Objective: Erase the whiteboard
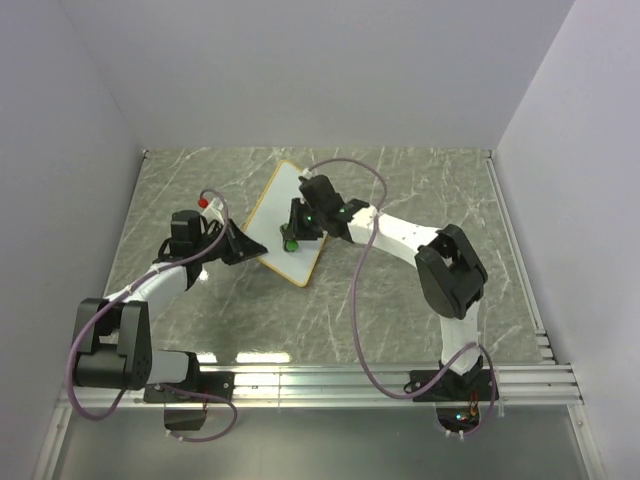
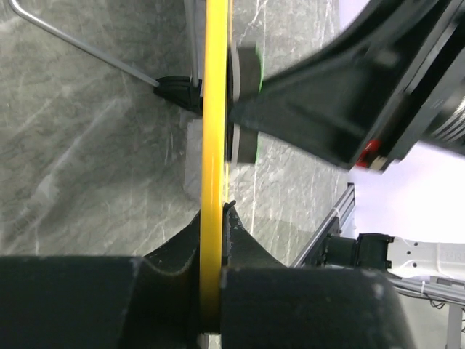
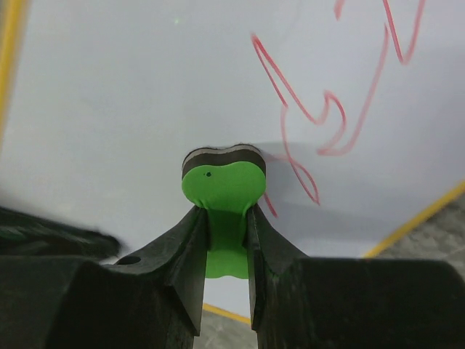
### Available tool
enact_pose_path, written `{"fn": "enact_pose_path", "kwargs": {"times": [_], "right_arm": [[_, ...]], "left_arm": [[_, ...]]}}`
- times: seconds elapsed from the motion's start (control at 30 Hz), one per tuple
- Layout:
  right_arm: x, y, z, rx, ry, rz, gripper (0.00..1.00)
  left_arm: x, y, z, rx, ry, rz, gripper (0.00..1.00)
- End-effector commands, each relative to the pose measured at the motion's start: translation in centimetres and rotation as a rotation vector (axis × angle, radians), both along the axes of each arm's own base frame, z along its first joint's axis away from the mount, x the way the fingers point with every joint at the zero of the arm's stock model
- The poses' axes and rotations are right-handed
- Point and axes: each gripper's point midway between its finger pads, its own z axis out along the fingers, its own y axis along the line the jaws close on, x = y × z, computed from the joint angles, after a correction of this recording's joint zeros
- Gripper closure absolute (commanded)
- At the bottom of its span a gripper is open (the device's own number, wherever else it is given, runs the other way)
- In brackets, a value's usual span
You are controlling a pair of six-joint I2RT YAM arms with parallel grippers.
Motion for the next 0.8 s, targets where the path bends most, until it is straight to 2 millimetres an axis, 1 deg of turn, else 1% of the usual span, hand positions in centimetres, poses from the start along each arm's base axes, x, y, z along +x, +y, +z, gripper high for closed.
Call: {"fn": "enact_pose_path", "kwargs": {"times": [0.0,0.03,0.07,0.1,0.13,0.2,0.27,0.37,0.4,0.43,0.47,0.53,0.57,0.63,0.67,0.73,0.77], "right_arm": [[-2.8,-1.3,-2.7,-0.01,0.064,0.013,1.0],[-4.0,-2.3,-4.3,-0.031,0.1,0.008,1.0],[-4.4,-2.5,-4.5,-0.022,0.099,0.009,1.0],[-4.8,-2.9,-4.3,-0.017,0.099,0.004,1.0],[-5.8,-3.7,-5.4,-0.032,0.124,0.001,1.0],[-6.5,-4.2,-5.7,-0.031,0.129,0.001,1.0],[-6.7,-4.3,-5.7,-0.032,0.136,0.002,1.0],[-6.6,-4.1,-5.1,-0.026,0.133,0.004,1.0],[-5.9,-3.4,-4.0,-0.011,0.111,0.009,1.0],[-5.6,-3.4,-3.6,-0.018,0.112,0.008,1.0],[-4.4,-2.3,-2.0,0.004,0.078,0.012,1.0],[-3.6,-1.5,-0.7,0.005,0.066,0.024,1.0],[-2.5,-0.4,1.3,0.034,0.036,0.03,1.0],[-2.3,0.6,2.5,0.05,0.038,0.052,1.0],[-1.8,1.7,4.5,0.078,0.005,0.07,1.0],[-2.0,2.4,5.3,0.073,0.007,0.096,1.0],[-1.8,3.2,6.0,0.076,-0.011,0.113,1.0]], "left_arm": [[1.1,-0.1,1.7,0.009,-0.017,-0.01,1.0],[1.3,-0.1,1.9,0.011,-0.02,-0.01,1.0],[1.6,-0.1,2.1,0.011,-0.024,-0.01,1.0],[1.7,-0.2,2.2,0.009,-0.024,-0.011,1.0],[1.8,-0.2,2.2,0.008,-0.026,-0.011,1.0],[2.0,-0.2,2.2,0.006,-0.028,-0.01,1.0],[2.0,-0.3,1.9,0.009,-0.023,-0.014,1.0],[1.9,-0.3,1.3,0.02,-0.014,-0.027,1.0],[1.8,-0.4,1.1,0.025,-0.007,-0.03,0.99],[1.6,-0.5,1.0,0.028,-0.007,-0.036,1.0],[1.6,-0.6,0.9,0.032,-0.007,-0.038,0.99],[1.2,-0.9,0.4,0.04,0.006,-0.05,1.0],[1.2,-0.9,0.2,0.042,0.012,-0.049,1.0],[1.1,-1.1,-0.3,0.048,0.022,-0.053,1.0],[1.0,-1.2,-0.5,0.047,0.028,-0.056,1.0],[1.1,-1.5,-0.8,0.043,0.036,-0.057,1.0],[1.0,-1.7,-0.8,0.042,0.036,-0.064,1.0]]}}
